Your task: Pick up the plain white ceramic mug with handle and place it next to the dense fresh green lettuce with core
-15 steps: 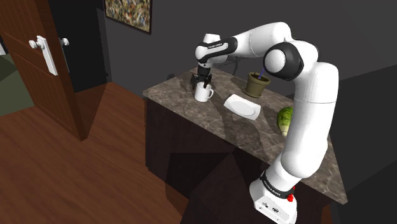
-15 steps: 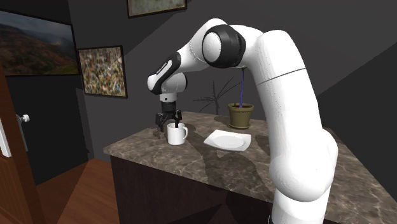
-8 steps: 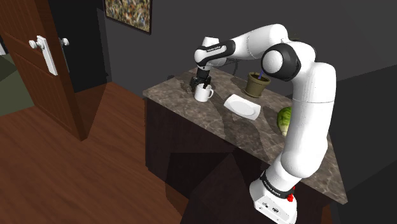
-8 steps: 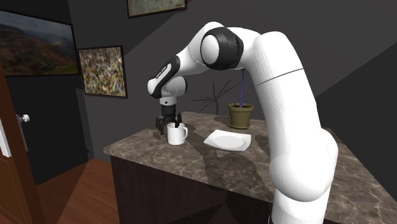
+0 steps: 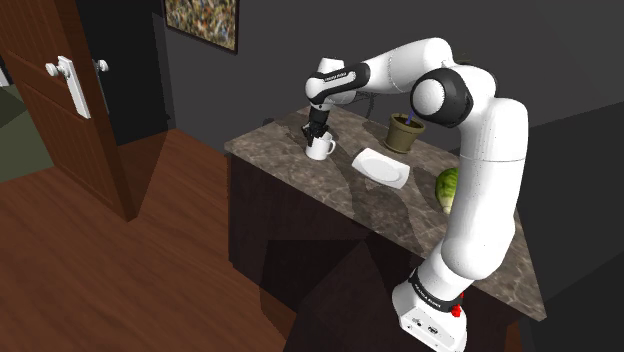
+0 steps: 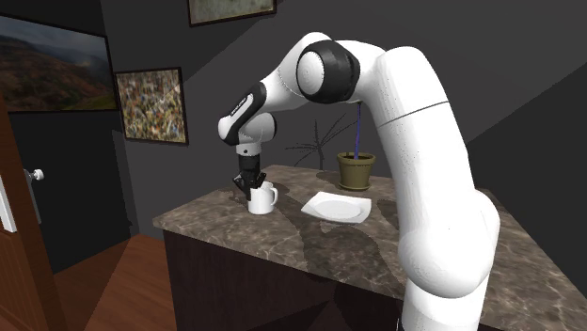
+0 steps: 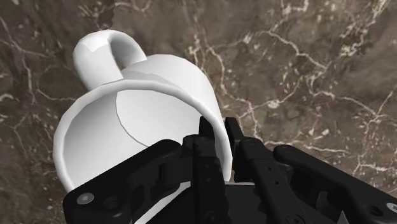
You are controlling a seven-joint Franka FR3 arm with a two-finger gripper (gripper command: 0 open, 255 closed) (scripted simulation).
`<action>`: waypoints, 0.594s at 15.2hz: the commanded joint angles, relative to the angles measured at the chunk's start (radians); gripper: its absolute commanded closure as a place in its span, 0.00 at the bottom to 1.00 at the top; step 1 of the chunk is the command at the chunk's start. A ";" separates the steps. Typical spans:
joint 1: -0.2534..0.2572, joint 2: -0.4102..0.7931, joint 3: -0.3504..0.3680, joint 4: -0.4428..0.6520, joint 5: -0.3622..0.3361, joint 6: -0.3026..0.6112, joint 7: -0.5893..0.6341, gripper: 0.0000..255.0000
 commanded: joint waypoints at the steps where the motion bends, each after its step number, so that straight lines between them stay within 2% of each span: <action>1: 0.000 0.000 0.000 0.000 0.000 0.000 0.000 1.00; 5: 0.000 0.000 0.000 0.000 0.000 0.000 0.000 1.00; 9: 0.001 -0.022 -0.003 0.023 -0.006 -0.044 0.004 1.00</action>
